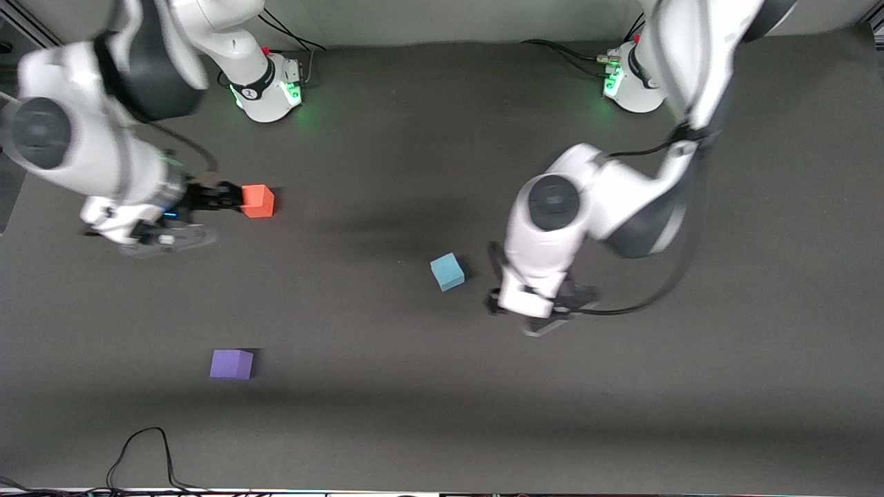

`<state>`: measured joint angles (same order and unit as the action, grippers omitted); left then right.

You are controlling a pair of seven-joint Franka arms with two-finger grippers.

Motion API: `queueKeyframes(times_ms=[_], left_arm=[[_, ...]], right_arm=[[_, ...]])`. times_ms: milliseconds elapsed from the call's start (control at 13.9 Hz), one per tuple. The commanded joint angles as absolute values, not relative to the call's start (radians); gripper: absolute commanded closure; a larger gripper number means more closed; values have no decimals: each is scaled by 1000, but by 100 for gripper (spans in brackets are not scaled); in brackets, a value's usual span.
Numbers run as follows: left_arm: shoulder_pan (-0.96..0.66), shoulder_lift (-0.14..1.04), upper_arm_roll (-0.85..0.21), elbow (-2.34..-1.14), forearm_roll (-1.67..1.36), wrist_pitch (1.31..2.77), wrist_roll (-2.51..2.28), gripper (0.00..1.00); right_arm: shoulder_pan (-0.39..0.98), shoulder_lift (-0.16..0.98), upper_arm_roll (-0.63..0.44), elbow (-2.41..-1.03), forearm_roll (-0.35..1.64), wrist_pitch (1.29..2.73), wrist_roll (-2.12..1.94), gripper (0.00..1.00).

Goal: Place blue block between orange and purple blocks
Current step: 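Release the blue block while the right gripper reaches toward it, then lower the right gripper onto the blue block and grasp it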

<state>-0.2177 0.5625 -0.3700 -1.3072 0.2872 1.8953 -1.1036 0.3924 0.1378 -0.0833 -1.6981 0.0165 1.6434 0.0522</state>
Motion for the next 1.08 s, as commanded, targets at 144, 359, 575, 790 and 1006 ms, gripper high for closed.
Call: queueKeyframes(times_ms=[144, 359, 575, 790, 1006], left_arm=[[38, 362, -380, -1401, 154, 1717, -716, 0], [32, 257, -243, -1459, 140, 1606, -458, 0], [23, 158, -134, -1535, 120, 1579, -289, 0], [40, 68, -94, -1647, 120, 1585, -186, 0], [-20, 19, 18, -1690, 95, 1632, -25, 2]], right_arm=[[494, 437, -94, -1349, 193, 1730, 25, 0], [595, 537, -94, -1302, 193, 1906, 34, 0], [653, 626, -94, -1310, 206, 2046, 72, 0], [736, 718, -95, -1313, 196, 2172, 187, 0], [762, 758, -97, -1379, 195, 2293, 210, 0]])
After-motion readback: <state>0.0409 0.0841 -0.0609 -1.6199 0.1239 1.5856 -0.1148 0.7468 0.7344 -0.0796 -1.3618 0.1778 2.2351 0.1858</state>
